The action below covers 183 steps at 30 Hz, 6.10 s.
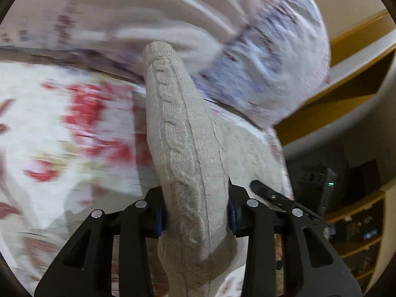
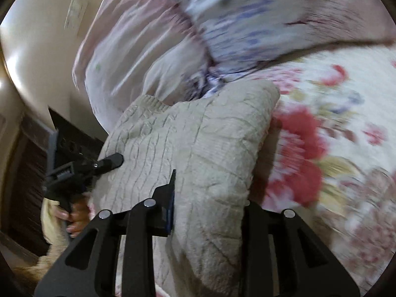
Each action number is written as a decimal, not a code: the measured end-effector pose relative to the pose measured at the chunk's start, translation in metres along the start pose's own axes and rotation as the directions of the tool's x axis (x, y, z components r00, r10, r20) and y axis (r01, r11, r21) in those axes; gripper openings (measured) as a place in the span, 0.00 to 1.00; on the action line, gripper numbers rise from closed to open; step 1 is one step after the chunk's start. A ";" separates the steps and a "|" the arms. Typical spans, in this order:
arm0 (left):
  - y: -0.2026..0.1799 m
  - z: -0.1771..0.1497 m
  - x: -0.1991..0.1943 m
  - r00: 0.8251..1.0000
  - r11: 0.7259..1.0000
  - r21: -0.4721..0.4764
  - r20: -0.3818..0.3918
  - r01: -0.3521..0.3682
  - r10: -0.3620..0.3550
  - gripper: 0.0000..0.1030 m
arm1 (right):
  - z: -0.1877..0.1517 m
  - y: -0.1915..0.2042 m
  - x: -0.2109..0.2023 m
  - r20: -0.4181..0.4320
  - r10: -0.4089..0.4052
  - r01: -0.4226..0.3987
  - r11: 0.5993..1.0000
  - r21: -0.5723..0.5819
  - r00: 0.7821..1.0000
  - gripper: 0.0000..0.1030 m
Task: Fold small clothes
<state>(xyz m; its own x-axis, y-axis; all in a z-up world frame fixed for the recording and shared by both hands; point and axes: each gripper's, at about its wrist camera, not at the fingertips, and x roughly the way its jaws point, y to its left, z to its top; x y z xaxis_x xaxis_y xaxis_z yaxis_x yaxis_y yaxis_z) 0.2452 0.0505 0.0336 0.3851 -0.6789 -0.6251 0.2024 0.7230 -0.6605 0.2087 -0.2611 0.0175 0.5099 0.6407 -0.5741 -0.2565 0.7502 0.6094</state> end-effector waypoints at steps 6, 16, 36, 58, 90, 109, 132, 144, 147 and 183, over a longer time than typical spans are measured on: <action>0.033 -0.005 0.007 1.000 0.998 -0.066 -0.003 -0.021 0.021 0.50 | 0.007 -0.004 0.019 -0.050 -0.034 0.037 0.998 0.045 0.998 0.48; 0.017 -0.018 -0.018 0.985 0.984 0.073 0.053 -0.165 0.161 0.56 | 0.021 -0.013 -0.005 0.088 -0.098 0.094 0.994 0.050 0.991 0.16; -0.018 -0.077 -0.032 0.948 0.916 0.248 0.130 -0.315 0.290 0.62 | -0.044 0.055 -0.020 0.102 -0.282 0.299 0.915 -0.272 0.954 0.37; -0.040 -0.156 -0.046 0.877 0.846 0.251 0.241 -0.470 0.416 0.99 | -0.120 0.078 -0.042 0.242 -0.499 0.548 0.810 -0.209 0.832 0.98; -0.043 -0.155 -0.011 0.787 0.733 0.288 0.196 -0.617 0.585 0.99 | -0.133 0.066 -0.006 0.104 -0.634 0.642 0.750 -0.160 0.767 0.98; -0.043 -0.155 -0.011 0.787 0.733 0.288 0.196 -0.617 0.585 0.99 | -0.134 0.064 -0.006 0.107 -0.633 0.642 0.750 -0.157 0.766 0.98; -0.043 -0.155 -0.011 0.787 0.733 0.287 0.197 -0.617 0.585 0.99 | -0.134 0.064 -0.006 0.108 -0.633 0.642 0.750 -0.157 0.766 0.98; -0.043 -0.155 -0.011 0.786 0.732 0.285 0.198 -0.618 0.586 0.99 | -0.134 0.064 -0.006 0.109 -0.633 0.642 0.750 -0.157 0.766 0.98; -0.043 -0.155 -0.011 0.785 0.732 0.284 0.198 -0.619 0.586 0.99 | -0.134 0.064 -0.006 0.109 -0.633 0.643 0.750 -0.156 0.766 0.98; -0.043 -0.155 -0.011 0.784 0.732 0.281 0.200 -0.620 0.588 0.99 | -0.134 0.064 -0.006 0.111 -0.634 0.643 0.750 -0.155 0.765 0.98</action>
<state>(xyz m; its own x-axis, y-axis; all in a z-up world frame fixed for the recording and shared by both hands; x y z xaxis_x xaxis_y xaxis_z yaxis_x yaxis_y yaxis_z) 0.0929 0.0071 0.0044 0.6006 -0.0818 -0.7953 0.1625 0.9865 0.0212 0.0788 -0.1947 -0.0131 0.6437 -0.0033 -0.7653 0.0086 1.0000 0.0029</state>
